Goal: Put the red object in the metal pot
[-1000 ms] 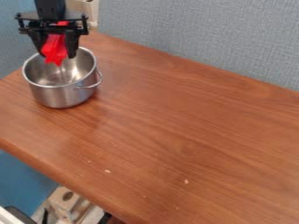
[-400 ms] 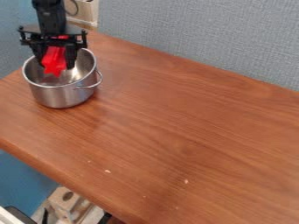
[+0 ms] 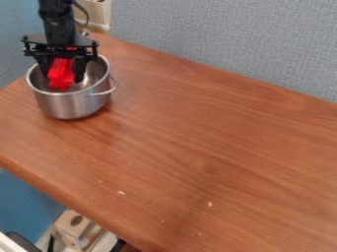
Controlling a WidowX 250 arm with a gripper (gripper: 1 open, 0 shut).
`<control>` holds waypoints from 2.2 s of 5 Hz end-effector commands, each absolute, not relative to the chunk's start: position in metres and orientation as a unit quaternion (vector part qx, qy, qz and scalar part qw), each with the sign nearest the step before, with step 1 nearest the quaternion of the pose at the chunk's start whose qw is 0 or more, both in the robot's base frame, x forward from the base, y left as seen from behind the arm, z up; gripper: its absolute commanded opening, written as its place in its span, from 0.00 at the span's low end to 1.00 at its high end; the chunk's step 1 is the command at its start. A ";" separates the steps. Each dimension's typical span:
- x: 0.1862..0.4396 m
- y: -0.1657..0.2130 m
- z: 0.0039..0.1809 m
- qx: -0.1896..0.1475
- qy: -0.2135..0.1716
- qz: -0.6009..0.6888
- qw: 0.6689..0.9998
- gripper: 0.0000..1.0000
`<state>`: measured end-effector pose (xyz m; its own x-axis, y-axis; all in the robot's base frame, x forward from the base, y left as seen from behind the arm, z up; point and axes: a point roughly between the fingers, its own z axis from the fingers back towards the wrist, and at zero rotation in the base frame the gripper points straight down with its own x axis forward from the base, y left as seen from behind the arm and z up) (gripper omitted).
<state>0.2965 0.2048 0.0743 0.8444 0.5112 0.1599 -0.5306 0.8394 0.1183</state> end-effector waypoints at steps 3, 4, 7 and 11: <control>0.295 0.216 0.057 0.101 -0.068 0.274 0.954 0.00; 0.294 0.216 0.051 0.106 -0.067 0.273 0.954 0.00; 0.290 0.217 0.033 0.121 -0.061 0.269 0.953 0.00; 0.283 0.216 0.014 0.139 -0.053 0.264 0.953 0.00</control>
<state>0.2872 0.2184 0.0240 0.8581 0.4774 0.1894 -0.5118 0.8250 0.2395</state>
